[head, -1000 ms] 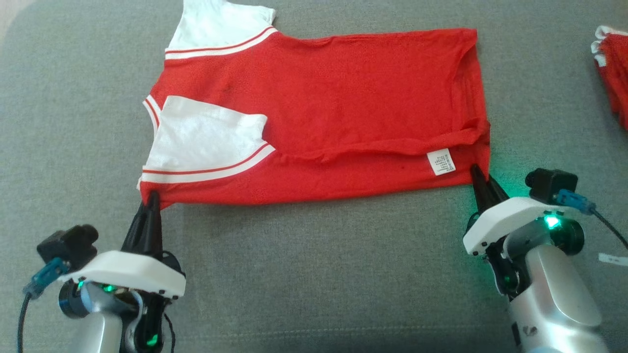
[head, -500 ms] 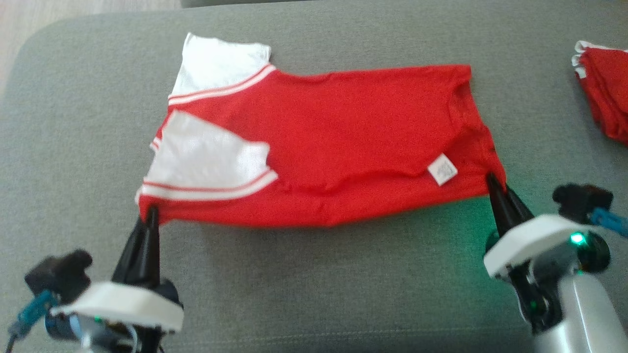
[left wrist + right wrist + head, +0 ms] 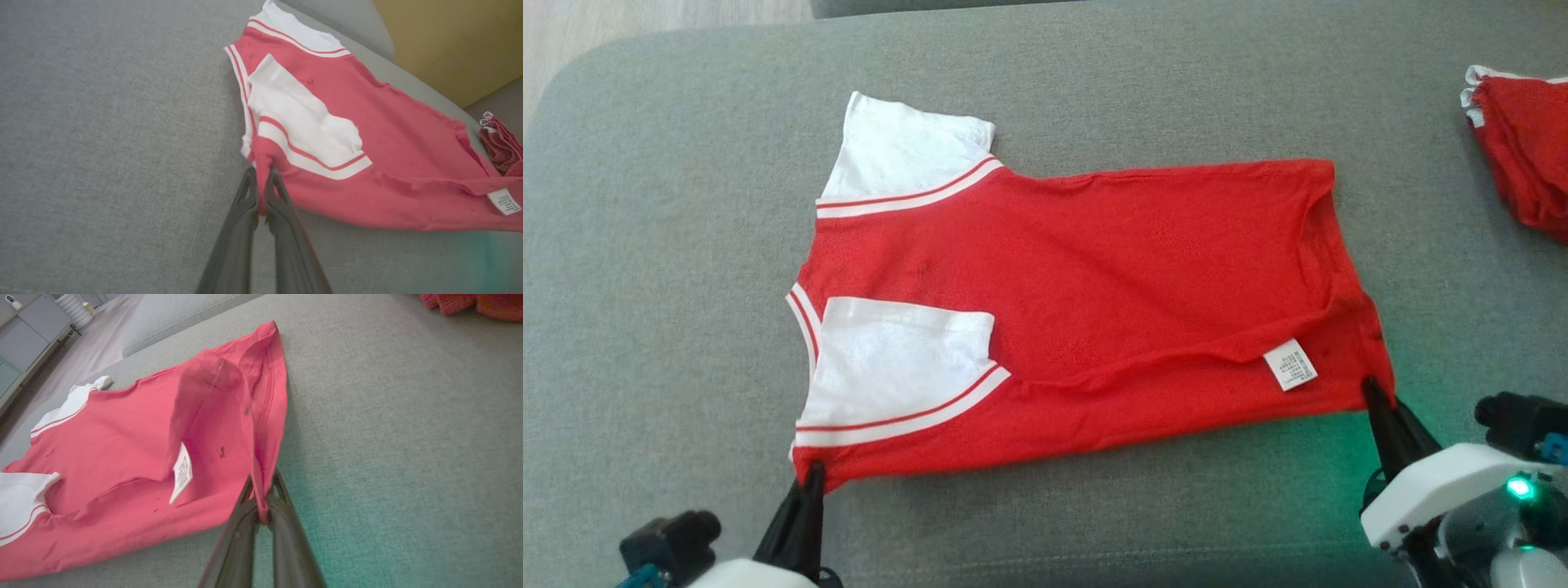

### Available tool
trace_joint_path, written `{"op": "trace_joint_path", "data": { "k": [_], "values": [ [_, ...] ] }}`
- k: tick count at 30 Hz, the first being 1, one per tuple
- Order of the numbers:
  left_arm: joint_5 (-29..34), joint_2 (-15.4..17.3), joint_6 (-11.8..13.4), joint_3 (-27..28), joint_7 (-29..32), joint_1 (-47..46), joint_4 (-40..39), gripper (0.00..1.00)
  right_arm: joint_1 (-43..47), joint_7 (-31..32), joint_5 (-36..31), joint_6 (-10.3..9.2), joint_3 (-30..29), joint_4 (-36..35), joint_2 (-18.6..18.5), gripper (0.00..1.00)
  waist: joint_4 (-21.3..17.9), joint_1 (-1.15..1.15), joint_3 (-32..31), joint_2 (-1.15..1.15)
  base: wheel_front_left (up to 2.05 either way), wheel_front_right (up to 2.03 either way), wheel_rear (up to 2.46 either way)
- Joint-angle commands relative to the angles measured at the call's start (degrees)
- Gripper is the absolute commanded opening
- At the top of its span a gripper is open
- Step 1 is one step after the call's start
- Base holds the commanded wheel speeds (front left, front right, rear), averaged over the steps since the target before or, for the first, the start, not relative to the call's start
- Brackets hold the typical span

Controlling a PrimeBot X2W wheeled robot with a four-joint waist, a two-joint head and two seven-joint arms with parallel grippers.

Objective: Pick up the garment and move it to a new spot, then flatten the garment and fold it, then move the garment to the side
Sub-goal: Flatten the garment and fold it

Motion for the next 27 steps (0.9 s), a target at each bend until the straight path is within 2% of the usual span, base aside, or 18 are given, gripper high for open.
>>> {"op": "trace_joint_path", "data": {
  "k": [1, 2, 3, 4, 5, 6, 7, 15, 23, 27],
  "values": [
    [-0.06, 0.06, -0.02, 2.03, -0.16, -2.19, -0.91, 0.0, -1.06, -0.11, 0.22, 0.37, 0.7, -1.21, -0.46, 0.24, -0.03, 0.0, -0.06, 0.0, 0.0, 0.0, 0.0],
    [0.07, 0.2, -0.07, 1.97, -0.19, -2.41, -0.2, 0.0, -1.09, -0.27, 0.16, 0.37, 0.71, -0.67, -0.43, 0.49, -0.06, 0.0, -0.1, 0.0, 0.0, 0.0, 0.0],
    [0.04, 0.21, -0.11, 1.96, -0.3, -2.61, 0.34, 0.0, -1.12, -0.48, 0.12, 0.37, 0.67, -0.23, -0.41, 0.89, -0.09, 0.0, -0.16, 0.0, 0.0, 0.0, 0.0],
    [-0.07, 0.24, -0.22, 2.04, -0.47, -2.74, 0.83, 0.17, -1.12, -0.74, 0.08, 0.37, 0.51, 0.13, -0.4, 1.0, -0.16, 0.0, -0.22, 0.0, 0.0, 0.0, 0.0],
    [-0.21, 0.36, -0.41, 2.21, -0.75, -2.85, 1.35, 0.45, -1.08, -0.93, 0.04, 0.37, 0.41, 0.44, -0.39, 1.0, -0.22, 0.0, -0.28, 0.0, 0.0, 0.0, 0.0],
    [-0.32, 0.47, -0.55, 2.37, -1.0, -2.94, 1.81, 0.87, -1.03, -1.06, 0.02, 0.37, 0.34, 0.69, -0.38, 1.0, -0.29, 0.0, -0.33, 0.0, 0.0, 0.0, 0.0],
    [-0.34, 0.57, -0.57, 2.48, -1.15, -2.98, 2.17, 1.0, -1.03, -1.2, -0.03, 0.37, 0.21, 0.91, -0.37, 1.0, -0.39, 0.0, -0.38, 0.0, 0.0, 0.0, 0.0],
    [1.06, 2.84, -0.22, 3.55, -1.45, -4.77, 2.18, 1.0, -1.98, -2.78, -1.54, 0.37, -0.51, 0.66, -0.36, 1.0, -1.49, 0.0, -0.85, 0.0, 0.0, 0.0, 0.0],
    [5.28, 8.99, -1.37, 2.97, 2.93, -15.15, -0.17, 1.0, -5.89, -3.06, -2.98, 0.37, 2.98, 0.42, -0.35, 1.0, -2.44, 0.0, 0.1, 0.0, 0.0, 0.0, 0.0],
    [6.61, 12.89, -3.07, 2.74, 6.94, -23.35, 0.13, 1.0, -9.35, -3.46, -3.47, 0.37, 5.97, 0.59, -0.36, 1.0, -3.28, 0.0, 2.42, 0.0, 0.0, 0.0, 0.0]
  ]
}}
